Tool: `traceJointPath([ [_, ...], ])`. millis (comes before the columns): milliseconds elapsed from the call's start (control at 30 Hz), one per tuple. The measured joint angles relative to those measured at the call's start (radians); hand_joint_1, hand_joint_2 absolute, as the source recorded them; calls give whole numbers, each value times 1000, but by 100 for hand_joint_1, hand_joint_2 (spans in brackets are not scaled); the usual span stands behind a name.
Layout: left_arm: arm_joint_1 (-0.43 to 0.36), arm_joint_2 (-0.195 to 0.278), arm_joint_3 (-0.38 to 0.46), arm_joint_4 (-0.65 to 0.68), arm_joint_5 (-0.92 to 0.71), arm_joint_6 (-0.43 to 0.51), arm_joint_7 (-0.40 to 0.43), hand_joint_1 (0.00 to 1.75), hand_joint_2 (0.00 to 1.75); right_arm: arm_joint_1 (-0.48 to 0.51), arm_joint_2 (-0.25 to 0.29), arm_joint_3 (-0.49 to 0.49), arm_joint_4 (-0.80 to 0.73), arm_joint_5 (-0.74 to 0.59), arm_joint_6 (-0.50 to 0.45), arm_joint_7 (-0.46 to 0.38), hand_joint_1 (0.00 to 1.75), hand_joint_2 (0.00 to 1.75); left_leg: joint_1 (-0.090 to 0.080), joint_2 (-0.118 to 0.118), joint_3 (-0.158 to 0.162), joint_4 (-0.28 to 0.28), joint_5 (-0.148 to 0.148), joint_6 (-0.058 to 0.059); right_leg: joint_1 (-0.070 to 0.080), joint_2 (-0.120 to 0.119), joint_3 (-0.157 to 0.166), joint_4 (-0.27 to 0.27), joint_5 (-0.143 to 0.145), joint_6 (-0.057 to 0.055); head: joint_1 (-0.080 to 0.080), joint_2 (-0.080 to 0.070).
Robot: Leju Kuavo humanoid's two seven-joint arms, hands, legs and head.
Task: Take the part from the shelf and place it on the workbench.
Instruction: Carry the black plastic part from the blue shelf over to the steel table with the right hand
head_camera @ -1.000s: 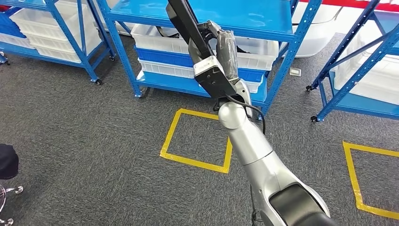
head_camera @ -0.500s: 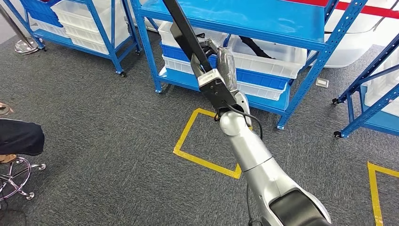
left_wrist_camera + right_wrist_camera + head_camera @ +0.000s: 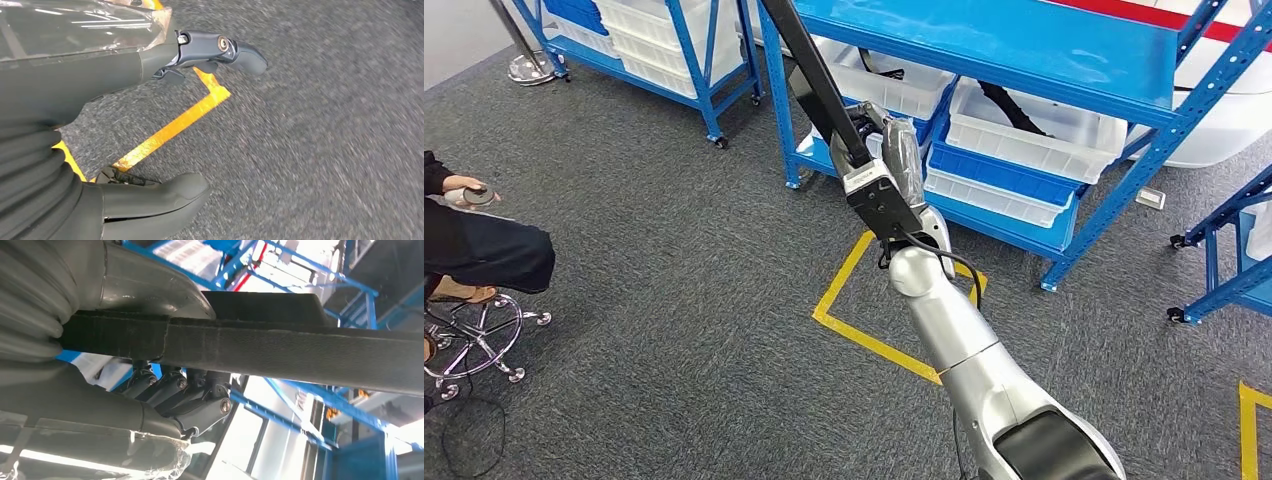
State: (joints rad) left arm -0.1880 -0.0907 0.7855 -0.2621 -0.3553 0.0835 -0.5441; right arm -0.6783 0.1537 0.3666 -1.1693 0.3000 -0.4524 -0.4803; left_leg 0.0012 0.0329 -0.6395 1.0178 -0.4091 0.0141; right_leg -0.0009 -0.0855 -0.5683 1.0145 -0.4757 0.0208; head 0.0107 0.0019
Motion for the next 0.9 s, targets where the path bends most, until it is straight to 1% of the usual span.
traceJointPath([
  [33, 0, -1, 0, 0, -1, 0, 2, 0, 175, 4, 0, -2, -3, 1, 0, 3, 175, 175, 2, -8, 2, -5, 4, 6, 0, 7, -3, 8, -7, 3, 0, 0],
  [67, 0, -2, 0, 0, -2, 0, 3, 0, 175, 8, -1, -5, -7, 3, 0, 6, 175, 175, 5, -16, 4, -10, 8, 13, -1, 22, -14, 32, -21, 4, 0, 0],
  [100, -1, -4, 0, 0, -4, 0, 5, 0, 175, 14, -2, -9, -13, 4, 1, 12, 175, 175, 7, -25, 6, -15, 11, 18, -2, 42, -35, 78, -44, 2, 1, 0],
  [133, -2, -5, 0, 0, -7, -1, 6, 0, 175, 23, -5, -13, -19, 6, 2, 19, 175, 175, 7, -34, 5, -15, 12, 21, -5, 61, -65, 144, -71, -2, 2, 0],
  [167, -2, -5, 0, 0, -8, -2, 7, 0, 175, 33, -8, -16, -25, 6, 5, 25, 175, 175, 7, -44, 5, -15, 13, 23, -6, 72, -100, 215, -96, -5, 2, 0],
  [200, 0, -6, 0, 1, -10, -3, 8, 0, 175, 45, -12, -19, -30, 7, 9, 33, 175, 175, 7, -56, 5, -15, 13, 24, -7, 78, -128, 271, -112, -4, 3, 0],
  [233, 2, -8, 0, 1, -10, -4, 8, 0, 175, 55, -16, -22, -36, 8, 14, 40, 175, 175, 7, -66, 5, -15, 14, 23, -8, 80, -141, 294, -113, 1, 3, 0],
  [267, 4, -9, 0, 1, -11, -6, 9, 0, 175, 63, -19, -23, -41, 9, 20, 46, 175, 175, 8, -77, 5, -14, 14, 23, -9, 82, -134, 274, -99, 10, 3, 0],
  [300, 5, -11, 0, 1, -11, -7, 9, 0, 175, 68, -20, -24, -46, 10, 24, 51, 175, 175, 8, -87, 5, -12, 15, 22, -12, 85, -109, 220, -74, 19, 3, 0],
  [333, 6, -12, 0, 1, -11, -8, 10, 0, 175, 71, -22, -25, -52, 12, 27, 55, 175, 175, 8, -97, 4, -9, 15, 19, -17, 98, -73, 146, -45, 28, 3, 0],
  [367, 6, -13, 0, 2, -11, -9, 10, 0, 175, 71, -23, -26, -56, 13, 29, 58, 175, 175, 7, -105, 1, -4, 14, 15, -20, 111, -41, 80, -21, 32, 3, 0],
  [400, 6, -13, 0, 2, -11, -9, 11, 0, 175, 71, -23, -26, -60, 15, 32, 61, 175, 175, 5, -112, -2, -1, 13, 11, -22, 121, -20, 37, -6, 32, 2, 0],
  [433, 7, -13, 0, 2, -11, -9, 11, 0, 175, 72, -25, -27, -64, 17, 35, 65, 175, 175, 5, -119, -6, 2, 14, 5, -23, 127, -9, 15, 1, 28, 2, 0],
  [467, 9, -13, 0, 2, -11, -9, 11, 0, 175, 72, -25, -27, -66, 18, 39, 70, 175, 175, 6, -124, -8, 2, 15, -2, -19, 123, -8, 13, 3, 21, 2, 0],
  [500, 12, -12, 0, 2, -11, -9, 11, 0, 175, 72, -26, -27, -69, 19, 43, 76, 175, 175, 9, -126, -11, 0, 17, -7, -20, 116, -8, 12, 6, 13, 3, 0],
  [533, 15, -12, 0, 2, -11, -9, 11, 0, 175, 71, -26, -27, -71, 18, 48, 80, 175, 175, 11, -117, -15, 4, 14, -12, -21, 110, -7, 10, 9, 5, 3, 0],
  [567, 16, -12, 0, 2, -11, -9, 11, 0, 175, 70, -26, -27, -74, 17, 55, 84, 175, 175, 11, -100, -23, 22, 1, -17, -23, 103, -6, 8, 12, -2, 1, 0],
  [600, 16, -12, 0, 2, -11, -9, 11, 0, 175, 69, -26, -27, -77, 15, 61, 88, 175, 175, 12, -79, -41, 61, -23, -21, -25, 95, -6, 5, 13, -9, -1, 0],
  [633, 16, -13, 0, 2, -11, -9, 11, 0, 175, 69, -28, -27, -79, 13, 67, 91, 175, 175, 12, -59, -66, 116, -54, -25, -23, 87, -6, 5, 14, -13, -3, 0],
  [667, 16, -14, 0, 2, -11, -9, 11, 0, 175, 69, -29, -27, -80, 11, 72, 92, 175, 175, 14, -48, -97, 184, -87, -29, -21, 78, -6, 5, 13, -17, -4, 0],
  [700, 16, -14, 0, 3, -11, -9, 11, 0, 175, 71, -31, -27, -80, 9, 76, 93, 175, 175, 16, -44, -125, 243, -110, -32, -18, 69, -7, 6, 13, -18, -4, 0],
  [733, 17, -14, 0, 3, -11, -9, 11, 0, 175, 72, -33, -27, -80, 7, 78, 94, 175, 175, 17, -42, -140, 274, -117, -33, -17, 60, -7, 6, 13, -19, -4, 0],
  [767, 17, -14, 0, 3, -11, -9, 11, 0, 175, 72, -35, -27, -80, 6, 80, 94, 175, 175, 18, -39, -136, 268, -105, -33, -15, 50, -7, 6, 12, -20, -4, 0],
  [800, 18, -14, 0, 3, -11, -9, 10, 0, 175, 72, -37, -27, -80, 5, 81, 95, 175, 175, 18, -35, -112, 224, -79, -30, -15, 42, -7, 6, 12, -20, -4, 0],
  [833, 18, -14, 0, 3, -11, -9, 10, 0, 175, 71, -38, -27, -81, 4, 83, 95, 175, 175, 17, -23, -74, 156, -47, -26, -14, 34, -6, 6, 10, -19, -4, 0],
  [867, 17, -13, 0, 3, -11, -9, 9, 0, 175, 70, -39, -27, -82, 3, 86, 96, 175, 175, 13, -6, -38, 91, -26, -21, -11, 28, -5, 6, 9, -18, -4, 0],
  [900, 16, -13, 0, 3, -10, -9, 7, 0, 175, 68, -40, -27, -84, 2, 88, 96, 175, 175, 9, 7, -13, 43, -12, -16, -7, 21, -5, 6, 7, -15, -3, 0],
])
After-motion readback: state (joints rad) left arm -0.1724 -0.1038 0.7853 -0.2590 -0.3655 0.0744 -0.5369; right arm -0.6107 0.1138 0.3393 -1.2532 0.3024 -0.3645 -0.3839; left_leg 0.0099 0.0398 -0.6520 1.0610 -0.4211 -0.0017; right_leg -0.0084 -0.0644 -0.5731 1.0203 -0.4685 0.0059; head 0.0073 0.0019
